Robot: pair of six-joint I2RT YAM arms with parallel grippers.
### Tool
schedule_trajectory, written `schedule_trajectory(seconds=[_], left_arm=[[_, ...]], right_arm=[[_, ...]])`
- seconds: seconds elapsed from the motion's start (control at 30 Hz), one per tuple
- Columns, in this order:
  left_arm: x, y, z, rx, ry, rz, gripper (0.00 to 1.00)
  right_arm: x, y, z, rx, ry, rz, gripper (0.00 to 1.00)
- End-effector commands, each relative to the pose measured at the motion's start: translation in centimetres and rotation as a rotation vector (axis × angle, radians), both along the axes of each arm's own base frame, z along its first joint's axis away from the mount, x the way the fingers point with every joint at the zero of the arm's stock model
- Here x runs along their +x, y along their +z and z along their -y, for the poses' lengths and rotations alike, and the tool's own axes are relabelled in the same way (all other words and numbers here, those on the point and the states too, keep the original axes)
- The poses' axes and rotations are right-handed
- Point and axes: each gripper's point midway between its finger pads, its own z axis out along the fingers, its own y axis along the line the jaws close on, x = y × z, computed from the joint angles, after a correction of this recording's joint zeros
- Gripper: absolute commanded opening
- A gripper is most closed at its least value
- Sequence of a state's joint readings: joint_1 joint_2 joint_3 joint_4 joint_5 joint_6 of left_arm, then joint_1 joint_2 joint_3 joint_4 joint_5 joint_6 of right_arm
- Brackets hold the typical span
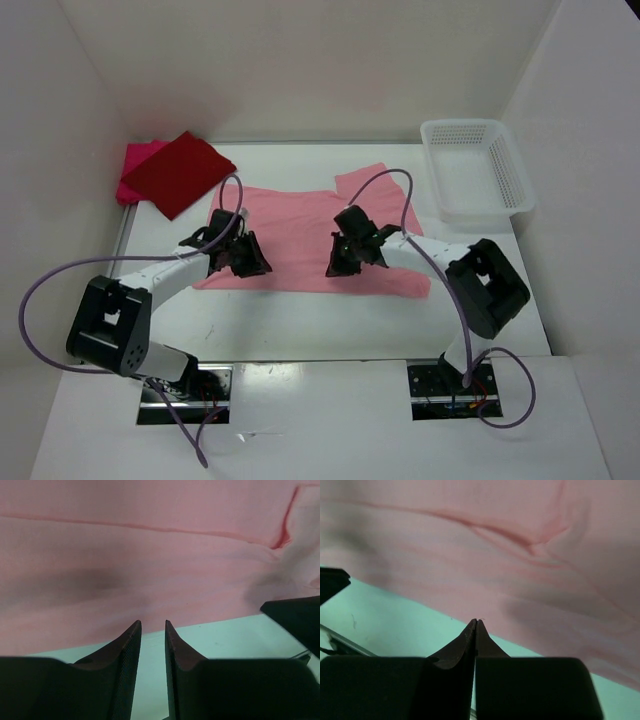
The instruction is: Fold and stack the t-shirts
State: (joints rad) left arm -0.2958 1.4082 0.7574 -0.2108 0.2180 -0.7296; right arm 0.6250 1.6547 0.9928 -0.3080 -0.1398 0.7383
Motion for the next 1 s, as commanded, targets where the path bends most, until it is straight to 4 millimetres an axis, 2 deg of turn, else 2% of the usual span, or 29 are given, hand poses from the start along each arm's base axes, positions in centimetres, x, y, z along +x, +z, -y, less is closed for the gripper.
schedule_trajectory(seconds=[0.0, 0.03, 0.1, 0.17, 0.23, 0.3, 0.37, 0.4, 0.47, 0.5, 0.53, 0.57, 0.6, 0.63, 0.67, 0.7, 0.8, 0.87, 0.97], left_arm=[[-0.8, -1.1, 0.1, 0.025, -0.018, -0.037, 0.33], [-0.5, -0.9, 0.2, 0.02, -0.018, -0.023, 0.33], [-0.4, -1.2, 0.4, 0.031, -0.01, -0.023, 0.33], [0.1, -1.7, 1.3, 0.035, -0.032, -0.033, 0.33], [-0.2, -3.0, 1.6, 0.032, -0.045, -0.079, 0.33], [-0.9, -4.7, 1.8, 0.025, -0.038, -0.154, 0.33], [-2.0, -5.1, 2.7, -0.015, -0.059, -0.211, 0.33], [-2.4, -5.3, 2.4, 0.0, -0.053, -0.23, 0.33], [-3.1, -6.2, 1.4, 0.063, -0.031, -0.251, 0.34], [-4.1, -6.6, 0.8, 0.086, -0.034, -0.278, 0.34], [-4.8, -6.9, 0.6, 0.095, -0.033, -0.301, 0.34], [-5.4, -6.4, 0.9, 0.069, -0.048, -0.309, 0.34], [-6.8, -6.7, 0.5, 0.069, -0.053, -0.343, 0.34], [-7.5, -6.6, 0.3, 0.072, -0.053, -0.352, 0.34], [-7.4, -5.9, -0.3, 0.093, -0.038, -0.32, 0.34], [-8.4, -5.9, -1.0, 0.134, -0.03, -0.333, 0.34], [-8.1, -3.4, -1.3, 0.113, 0.026, -0.274, 0.34], [-8.6, -2.8, -1.3, 0.096, 0.04, -0.268, 0.34], [-10.6, -3.3, -0.8, 0.05, 0.047, -0.335, 0.34]], right_arm=[[-0.1, -0.5, -2.3, -0.001, 0.03, 0.012, 0.01], [0.2, -1.1, -2.6, -0.005, 0.03, 0.008, 0.01], [0.9, -1.1, -3.2, -0.013, 0.029, 0.022, 0.01], [1.4, -2.0, -3.4, -0.032, 0.022, 0.014, 0.01], [0.8, -2.6, -3.7, -0.048, 0.035, 0.015, 0.01], [0.0, -4.5, -3.0, -0.078, 0.029, -0.029, 0.01], [-1.4, -5.5, -2.9, -0.103, 0.049, -0.04, 0.01], [-1.7, -5.9, -2.7, -0.101, 0.039, -0.048, 0.01], [-3.4, -7.0, -2.5, -0.119, 0.056, -0.074, 0.01], [-3.5, -6.8, -2.4, -0.114, 0.048, -0.076, 0.01], [-4.6, -7.0, -2.3, -0.117, 0.067, -0.089, 0.01], [-5.4, -7.4, -2.4, -0.123, 0.073, -0.101, 0.01], [-5.6, -6.7, -2.4, -0.106, 0.078, -0.096, 0.01], [-6.8, -7.0, -2.4, -0.113, 0.091, -0.108, 0.01], [-7.1, -6.9, -2.0, -0.12, 0.091, -0.115, 0.01], [-8.0, -6.9, -1.8, -0.128, 0.105, -0.122, 0.01], [-10.1, -6.6, 0.0, -0.134, 0.115, -0.153, 0.01], [-10.5, -5.5, 0.5, -0.123, 0.124, -0.135, 0.01], [-11.2, -5.0, 1.1, -0.132, 0.146, -0.141, 0.05]])
